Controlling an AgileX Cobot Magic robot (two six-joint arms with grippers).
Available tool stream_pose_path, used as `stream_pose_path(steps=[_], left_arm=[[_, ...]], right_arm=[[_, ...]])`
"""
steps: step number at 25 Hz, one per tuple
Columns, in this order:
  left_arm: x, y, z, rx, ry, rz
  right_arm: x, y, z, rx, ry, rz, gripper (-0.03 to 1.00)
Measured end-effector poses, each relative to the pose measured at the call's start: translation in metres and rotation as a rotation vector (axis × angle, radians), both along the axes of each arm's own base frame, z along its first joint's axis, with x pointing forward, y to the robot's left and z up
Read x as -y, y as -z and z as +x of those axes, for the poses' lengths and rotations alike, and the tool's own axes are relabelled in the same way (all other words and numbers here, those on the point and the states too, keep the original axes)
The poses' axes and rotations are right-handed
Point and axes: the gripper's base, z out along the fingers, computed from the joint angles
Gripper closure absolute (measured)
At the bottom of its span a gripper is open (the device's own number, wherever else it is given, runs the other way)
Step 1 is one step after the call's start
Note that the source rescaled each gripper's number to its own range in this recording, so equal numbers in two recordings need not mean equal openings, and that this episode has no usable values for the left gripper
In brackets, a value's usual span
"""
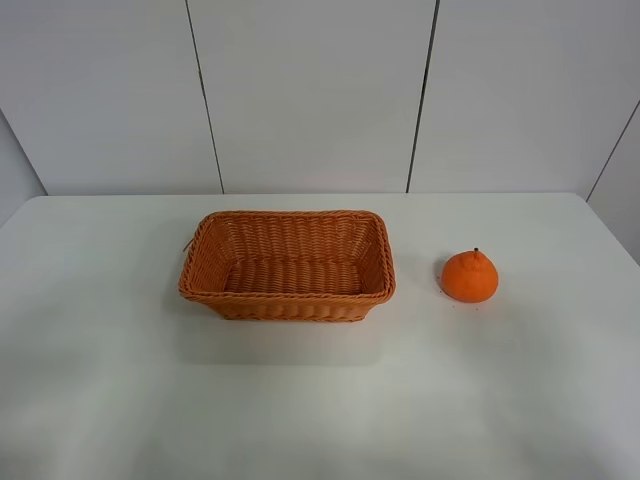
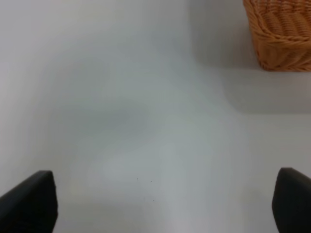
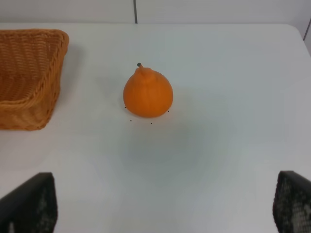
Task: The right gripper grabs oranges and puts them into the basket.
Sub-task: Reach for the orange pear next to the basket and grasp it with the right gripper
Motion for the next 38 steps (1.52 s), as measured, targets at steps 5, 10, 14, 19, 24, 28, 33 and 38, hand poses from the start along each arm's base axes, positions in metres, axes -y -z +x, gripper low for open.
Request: stream_pose_path(steps=[5, 10, 14, 19, 24, 28, 33, 38], left_arm=[[0.0, 0.0, 0.0, 0.0, 0.0, 0.0], [0.0, 0.0, 0.0, 0.0, 0.0, 0.0], [0.0, 0.0, 0.0, 0.0, 0.0, 0.0], [0.0, 0.0, 0.0, 0.0, 0.0, 0.0], [0.0, 0.0, 0.0, 0.0, 0.0, 0.0], [0.0, 0.0, 0.0, 0.0, 0.0, 0.0], [0.0, 0.0, 0.0, 0.0, 0.0, 0.0], [0.0, 0.0, 0.0, 0.0, 0.0, 0.0]], right_arm=[[0.0, 0.001, 0.0, -0.003, 0.001, 0.001, -0.01], [0.0, -0.002, 0.001, -0.008, 0.001, 0.002, -0.01], [0.0, -0.024, 0.024, -0.107, 0.001, 0.004, -0.01], [0.002, -0.05, 0.09, -0.335, 0.002, 0.009, -0.01], [0.004, -0.043, 0.182, -0.585, 0.004, 0.014, -0.01], [0.005, -0.018, 0.257, -0.75, -0.009, 0.002, -0.01], [0.007, 0.013, 0.336, -0.896, -0.024, -0.01, -0.01], [-0.006, 0.04, 0.387, -0.983, -0.079, -0.049, -0.01]])
